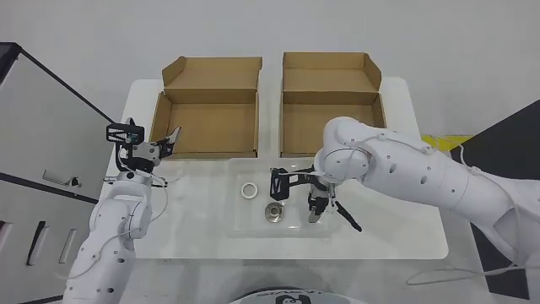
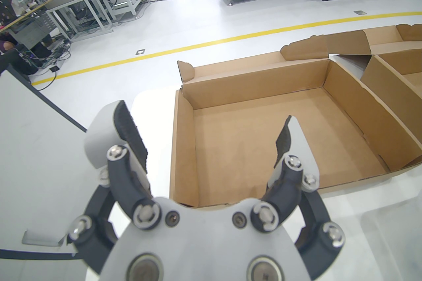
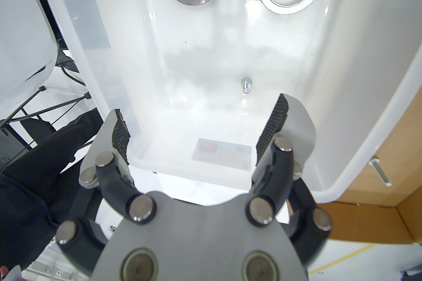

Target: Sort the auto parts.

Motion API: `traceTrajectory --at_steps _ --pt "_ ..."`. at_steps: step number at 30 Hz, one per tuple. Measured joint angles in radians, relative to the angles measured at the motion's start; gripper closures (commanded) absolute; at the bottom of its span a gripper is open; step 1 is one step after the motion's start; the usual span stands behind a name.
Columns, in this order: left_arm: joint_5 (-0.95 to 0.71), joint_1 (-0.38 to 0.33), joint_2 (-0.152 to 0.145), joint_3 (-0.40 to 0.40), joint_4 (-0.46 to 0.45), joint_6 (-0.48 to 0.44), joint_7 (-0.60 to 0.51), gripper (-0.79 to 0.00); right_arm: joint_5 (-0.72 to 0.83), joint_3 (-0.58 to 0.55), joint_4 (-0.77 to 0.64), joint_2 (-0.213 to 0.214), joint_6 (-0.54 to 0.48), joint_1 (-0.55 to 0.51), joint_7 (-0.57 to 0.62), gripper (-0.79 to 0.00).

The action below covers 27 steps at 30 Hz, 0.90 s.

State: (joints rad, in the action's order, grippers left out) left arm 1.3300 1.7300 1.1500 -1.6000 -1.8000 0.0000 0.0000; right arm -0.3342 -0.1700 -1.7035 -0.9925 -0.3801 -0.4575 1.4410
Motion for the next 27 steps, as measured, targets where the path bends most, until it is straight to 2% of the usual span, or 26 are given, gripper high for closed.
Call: traceTrajectory --at_steps 5,8,11,17,21,27 --pt "0.0 0.0 0.0 0.0 0.0 0.0 0.0 -0.785 -0.012 0.0 0.023 -0.01 -0.001 -0.007 -0.001 -0.72" --pt "0.0 0.0 0.0 0.0 0.0 0.0 0.0 -0.785 -0.017 0.0 0.035 -0.018 0.0 -0.011 0.0 -0.714" --pt "0.0 0.0 0.0 0.0 0.0 0.0 0.0 -0.785 -0.025 0.0 0.051 -0.025 -0.006 -0.014 -0.006 -0.622" --pt "0.0 0.0 0.0 0.0 0.0 0.0 0.0 -0.785 -0.032 0.0 0.08 -0.039 -0.006 -0.021 -0.006 -0.585" --pt "0.0 0.0 0.0 0.0 0.0 0.0 0.0 -0.785 -0.039 0.0 0.097 -0.044 -0.003 -0.026 -0.003 -0.6" --pt "0.0 0.0 0.0 0.0 0.0 0.0 0.0 -0.785 -0.059 0.0 0.122 -0.05 -0.009 -0.037 -0.009 -0.533"
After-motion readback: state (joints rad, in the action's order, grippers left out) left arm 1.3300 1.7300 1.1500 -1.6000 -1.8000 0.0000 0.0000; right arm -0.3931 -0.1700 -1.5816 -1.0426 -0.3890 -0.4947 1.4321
